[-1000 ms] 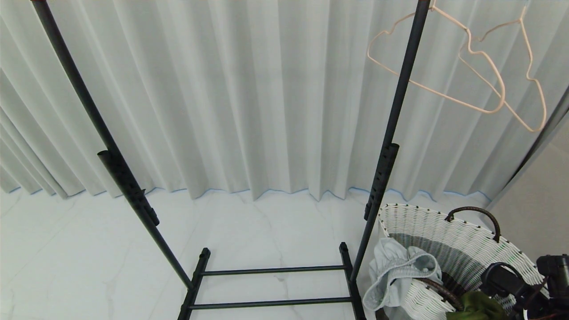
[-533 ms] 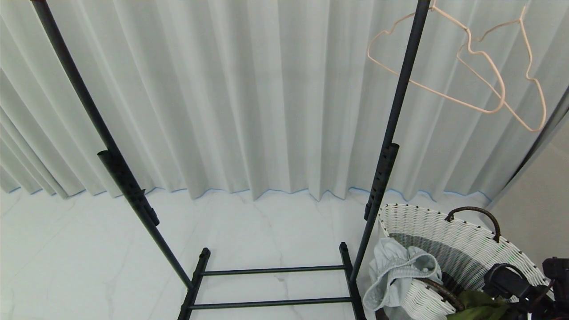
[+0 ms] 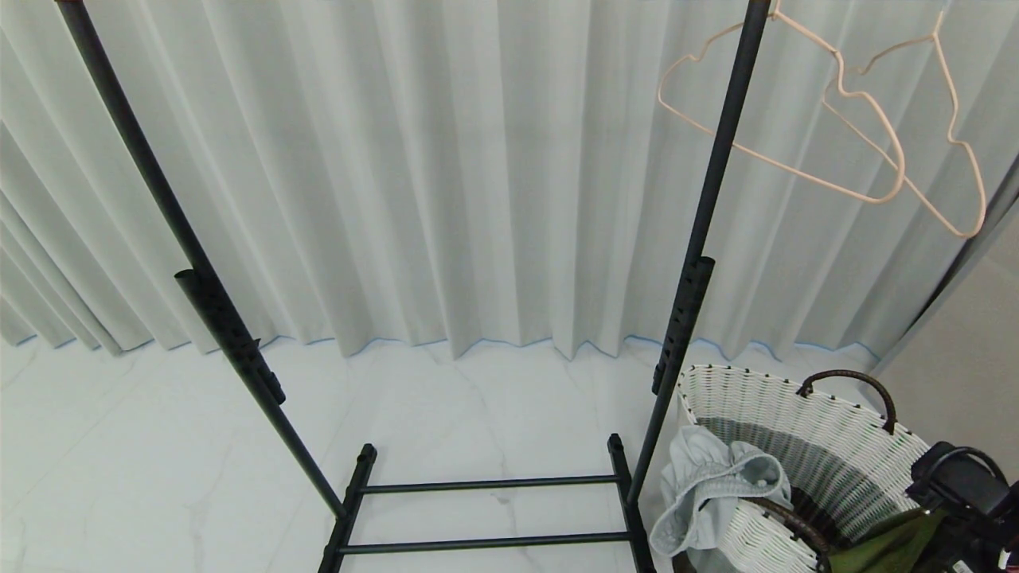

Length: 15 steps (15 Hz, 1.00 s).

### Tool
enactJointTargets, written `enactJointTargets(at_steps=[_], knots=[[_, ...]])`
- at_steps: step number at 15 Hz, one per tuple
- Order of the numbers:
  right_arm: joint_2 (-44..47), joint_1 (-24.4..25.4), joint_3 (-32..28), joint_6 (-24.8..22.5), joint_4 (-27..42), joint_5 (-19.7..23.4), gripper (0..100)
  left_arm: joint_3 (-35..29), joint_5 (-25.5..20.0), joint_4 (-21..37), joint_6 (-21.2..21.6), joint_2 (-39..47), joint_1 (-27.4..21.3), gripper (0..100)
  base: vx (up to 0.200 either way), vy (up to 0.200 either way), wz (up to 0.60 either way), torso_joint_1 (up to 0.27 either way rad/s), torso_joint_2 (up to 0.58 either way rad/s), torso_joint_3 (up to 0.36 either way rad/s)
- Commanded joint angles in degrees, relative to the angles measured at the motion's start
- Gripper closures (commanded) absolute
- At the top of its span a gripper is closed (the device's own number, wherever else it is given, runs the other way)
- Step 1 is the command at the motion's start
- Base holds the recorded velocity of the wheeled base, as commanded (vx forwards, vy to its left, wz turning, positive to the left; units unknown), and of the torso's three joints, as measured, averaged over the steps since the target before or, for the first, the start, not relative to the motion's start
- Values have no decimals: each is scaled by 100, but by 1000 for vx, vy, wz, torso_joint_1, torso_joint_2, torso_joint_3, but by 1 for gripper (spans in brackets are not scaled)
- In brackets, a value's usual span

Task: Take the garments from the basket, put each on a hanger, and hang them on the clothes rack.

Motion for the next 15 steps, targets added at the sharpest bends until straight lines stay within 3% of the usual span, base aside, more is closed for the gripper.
enactJointTargets(at_steps=[1, 4, 6, 11, 15], knots=[[-1464, 93, -1189, -3, 1733, 5, 100, 0, -2, -2, 1, 9, 2, 0, 0, 0, 0, 0, 0, 0], [-2458, 322, -2850, 6, 4528, -3, 100, 0, -2, -2, 10, 0, 2, 0, -133, 0, 0, -2, 0, 3], [-2818, 331, -3500, 6, 5495, -3, 100, 0, -2, -2, 1, 9, 2, 0, -200, 0, 0, 0, 0, 5], [-3020, 638, -4063, -12, 5750, -249, 100, 0, -2, -2, -8, 0, 2, 0, -200, 0, 0, -2, 2, 5], [-2994, 955, -4221, -179, 5741, -373, 100, 0, -2, -2, 10, 0, 2, 0, 0, 0, 0, 0, 0, 0]])
